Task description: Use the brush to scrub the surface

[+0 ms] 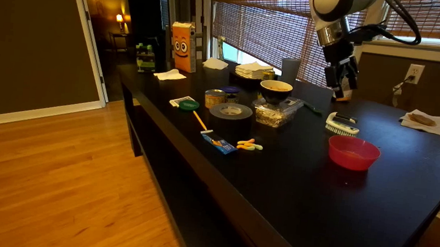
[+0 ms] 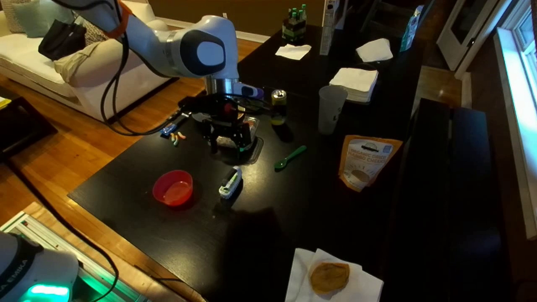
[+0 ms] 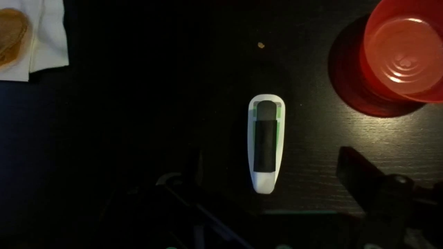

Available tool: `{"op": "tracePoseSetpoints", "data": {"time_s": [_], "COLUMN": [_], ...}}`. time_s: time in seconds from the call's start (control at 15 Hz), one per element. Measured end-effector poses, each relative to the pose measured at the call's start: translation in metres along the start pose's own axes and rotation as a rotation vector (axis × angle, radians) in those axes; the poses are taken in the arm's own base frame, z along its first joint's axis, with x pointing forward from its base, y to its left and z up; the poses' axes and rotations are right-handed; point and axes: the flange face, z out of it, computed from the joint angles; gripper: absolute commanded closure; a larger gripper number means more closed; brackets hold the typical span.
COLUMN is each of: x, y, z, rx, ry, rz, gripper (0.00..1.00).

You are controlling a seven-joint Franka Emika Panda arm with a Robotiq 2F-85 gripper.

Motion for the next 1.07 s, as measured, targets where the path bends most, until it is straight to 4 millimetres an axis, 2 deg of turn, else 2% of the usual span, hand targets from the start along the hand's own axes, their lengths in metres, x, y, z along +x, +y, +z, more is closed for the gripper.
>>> {"op": "tracePoseSetpoints", "data": {"time_s": [0.07,0.13,0.6,0.67,0.73,0.93,1.0,1.07], "x": [0.003,0.005,0.025,0.028,0.030,0.036,0.038,0.039], "y": [-0.001,-0.002,-0.002,-0.001,0.000,0.003,0.003,0.003], "z": [0.003,0.006,0.030,0.033,0.036,0.043,0.046,0.048], "rx": [0.004,0.010,0.025,0.025,0.025,0.026,0.026,0.026], "ry": [-0.006,-0.012,-0.045,-0.049,-0.053,-0.072,-0.079,-0.084], "rz": [0.000,0.002,0.012,0.013,0.015,0.018,0.018,0.018], "gripper": [0.30,0.31,0.81,0.69,0.70,0.60,0.48,0.48]}}
